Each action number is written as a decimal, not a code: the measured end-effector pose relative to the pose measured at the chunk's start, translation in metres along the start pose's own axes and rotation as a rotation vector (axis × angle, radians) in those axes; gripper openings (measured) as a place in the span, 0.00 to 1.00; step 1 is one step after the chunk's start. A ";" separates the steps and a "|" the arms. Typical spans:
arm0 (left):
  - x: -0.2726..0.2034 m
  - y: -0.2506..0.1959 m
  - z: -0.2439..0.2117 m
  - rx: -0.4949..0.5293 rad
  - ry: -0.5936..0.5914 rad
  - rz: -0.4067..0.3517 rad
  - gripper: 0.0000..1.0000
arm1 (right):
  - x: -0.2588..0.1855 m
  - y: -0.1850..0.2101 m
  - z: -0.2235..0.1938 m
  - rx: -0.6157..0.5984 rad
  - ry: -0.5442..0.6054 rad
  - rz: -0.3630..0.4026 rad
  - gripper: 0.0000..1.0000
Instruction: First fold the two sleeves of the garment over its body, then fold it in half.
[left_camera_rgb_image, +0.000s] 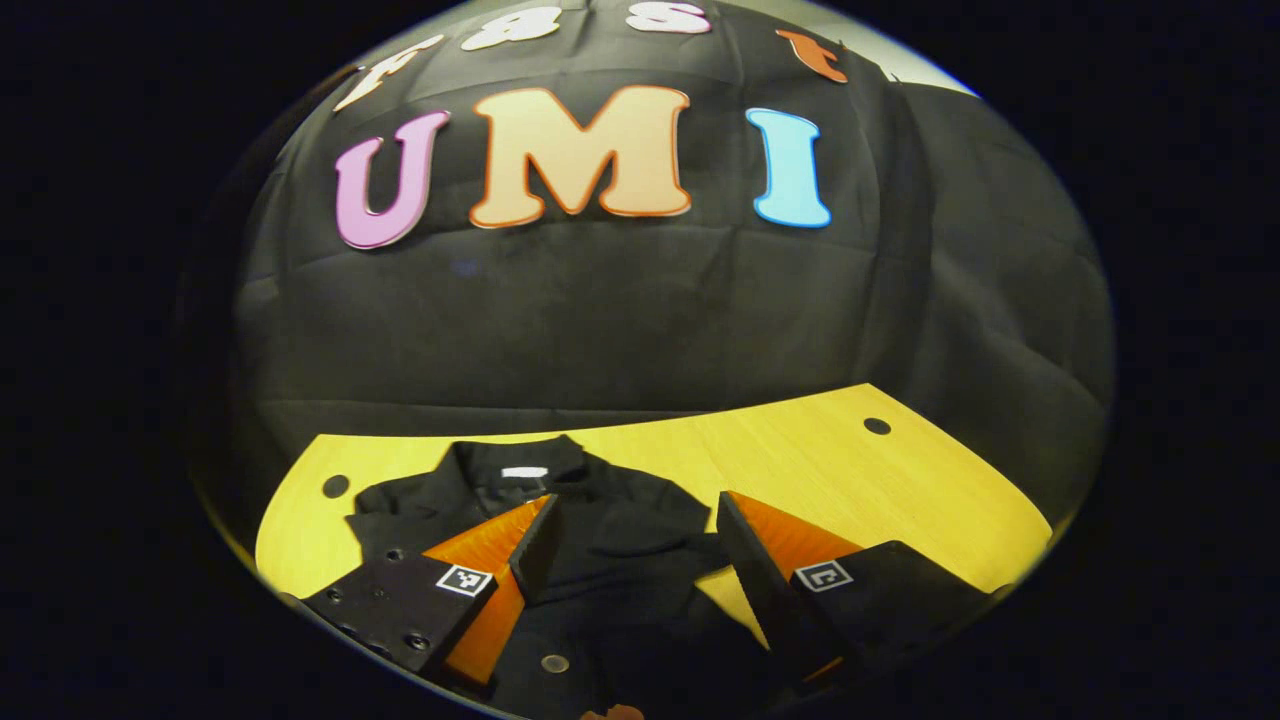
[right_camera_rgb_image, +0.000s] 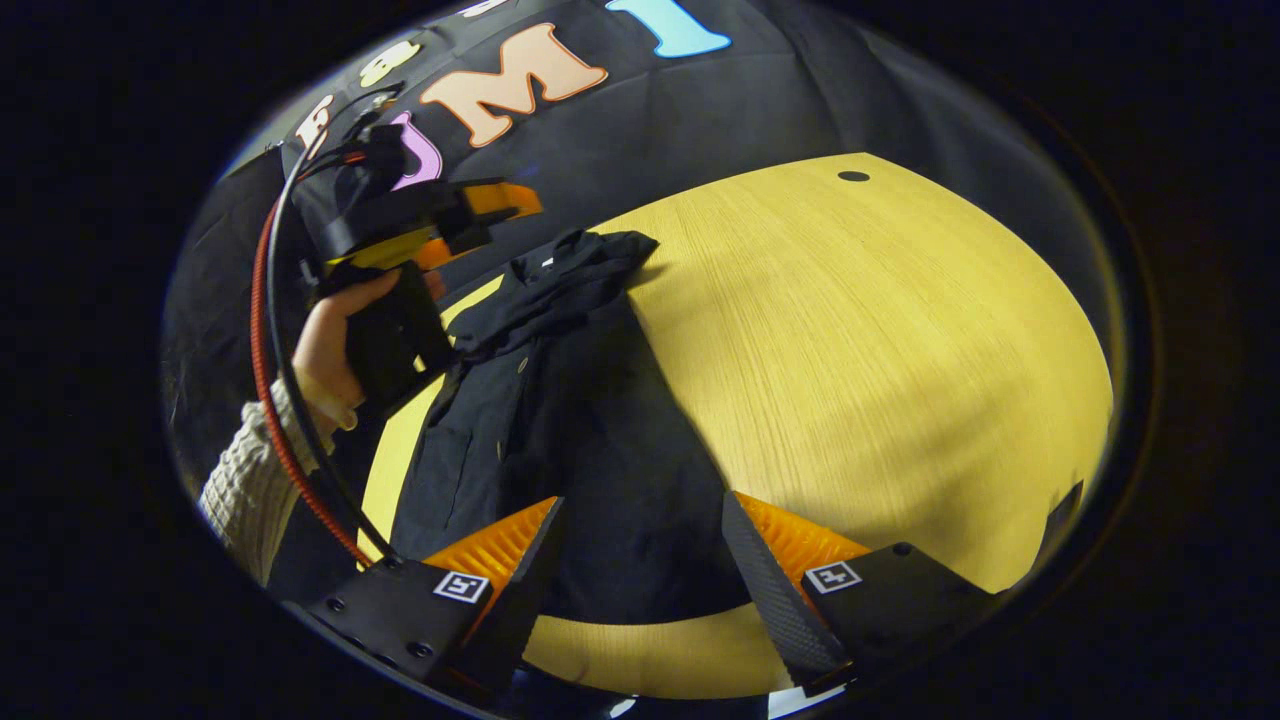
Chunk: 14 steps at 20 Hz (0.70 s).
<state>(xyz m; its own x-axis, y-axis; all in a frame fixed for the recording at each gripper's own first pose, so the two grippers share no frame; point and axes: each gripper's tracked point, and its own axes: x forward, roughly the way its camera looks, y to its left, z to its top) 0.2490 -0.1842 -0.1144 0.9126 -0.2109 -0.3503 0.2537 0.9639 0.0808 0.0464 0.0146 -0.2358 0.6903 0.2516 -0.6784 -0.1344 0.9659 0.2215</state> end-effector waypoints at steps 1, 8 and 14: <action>-0.014 0.018 -0.005 0.005 0.004 0.024 0.94 | 0.001 0.000 -0.003 -0.007 0.002 -0.009 0.98; -0.128 0.132 -0.095 -0.056 0.119 0.207 0.95 | 0.011 0.000 -0.024 -0.002 0.029 -0.039 0.98; -0.208 0.190 -0.165 -0.141 0.211 0.317 0.94 | 0.022 0.003 -0.044 -0.024 0.064 -0.076 0.98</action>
<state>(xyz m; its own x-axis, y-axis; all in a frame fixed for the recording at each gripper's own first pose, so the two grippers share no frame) 0.0546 0.0692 -0.1805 0.8490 0.1242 -0.5135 -0.0893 0.9917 0.0922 0.0301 0.0258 -0.2810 0.6521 0.1806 -0.7363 -0.1009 0.9833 0.1518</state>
